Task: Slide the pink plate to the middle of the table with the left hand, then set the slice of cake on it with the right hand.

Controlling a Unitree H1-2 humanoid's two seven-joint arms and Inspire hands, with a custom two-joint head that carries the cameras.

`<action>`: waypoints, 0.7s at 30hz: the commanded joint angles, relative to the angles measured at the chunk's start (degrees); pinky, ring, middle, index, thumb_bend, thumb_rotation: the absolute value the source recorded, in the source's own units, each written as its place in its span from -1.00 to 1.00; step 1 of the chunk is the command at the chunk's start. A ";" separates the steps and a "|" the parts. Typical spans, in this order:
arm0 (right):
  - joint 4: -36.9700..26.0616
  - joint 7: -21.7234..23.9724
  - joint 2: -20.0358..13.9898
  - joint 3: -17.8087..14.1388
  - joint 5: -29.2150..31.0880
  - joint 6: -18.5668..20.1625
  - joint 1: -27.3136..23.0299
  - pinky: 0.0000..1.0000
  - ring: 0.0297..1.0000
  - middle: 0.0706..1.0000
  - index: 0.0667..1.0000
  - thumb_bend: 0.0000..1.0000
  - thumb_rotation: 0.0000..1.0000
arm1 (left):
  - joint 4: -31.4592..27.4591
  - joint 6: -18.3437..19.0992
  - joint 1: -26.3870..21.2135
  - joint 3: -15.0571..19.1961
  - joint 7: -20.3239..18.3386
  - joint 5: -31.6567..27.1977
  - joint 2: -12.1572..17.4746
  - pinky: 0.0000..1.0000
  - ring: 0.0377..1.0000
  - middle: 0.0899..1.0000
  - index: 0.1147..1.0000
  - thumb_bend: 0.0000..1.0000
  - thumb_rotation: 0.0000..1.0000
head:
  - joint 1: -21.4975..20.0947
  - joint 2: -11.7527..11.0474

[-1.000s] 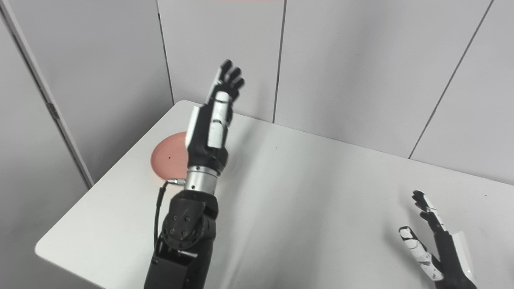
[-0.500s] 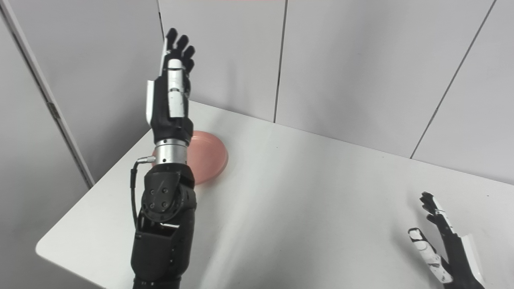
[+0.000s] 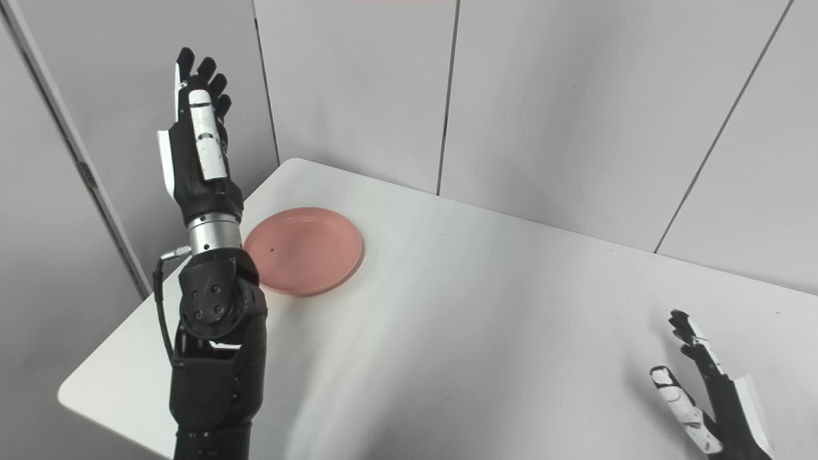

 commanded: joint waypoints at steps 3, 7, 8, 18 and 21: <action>3.99 0.19 0.40 0.28 -0.27 -0.45 4.80 0.78 0.81 0.83 0.86 -0.24 1.00 | 1.97 -2.83 -1.24 0.96 -0.30 -2.58 2.04 0.85 0.83 0.83 0.84 -0.16 1.00 | 0.32 0.18; 4.37 -0.06 0.40 0.19 -0.41 -1.43 4.68 0.77 0.80 0.82 0.85 -0.26 1.00 | 4.92 -4.50 -0.85 2.06 -0.34 -4.65 3.22 0.82 0.81 0.80 0.82 -0.18 1.00 | 0.40 0.26; 4.52 -0.07 0.42 0.16 -0.33 -1.60 4.64 0.77 0.80 0.82 0.85 -0.25 1.00 | 5.95 -5.14 -0.82 2.55 -0.40 -5.49 3.47 0.82 0.81 0.80 0.81 -0.18 1.00 | 0.47 0.30; 4.67 0.04 0.55 0.14 -0.10 -1.38 4.54 0.76 0.80 0.82 0.85 -0.21 1.00 | 14.52 -10.21 -0.77 6.45 -2.15 -15.65 5.69 0.82 0.81 0.80 0.79 -0.12 1.00 | 0.61 0.59; 4.31 0.11 0.53 0.13 -0.14 -0.92 4.61 0.77 0.80 0.82 0.85 -0.21 1.00 | 16.69 -11.71 -0.66 6.92 -2.49 -16.85 6.57 0.82 0.81 0.80 0.77 -0.13 1.00 | 0.70 0.66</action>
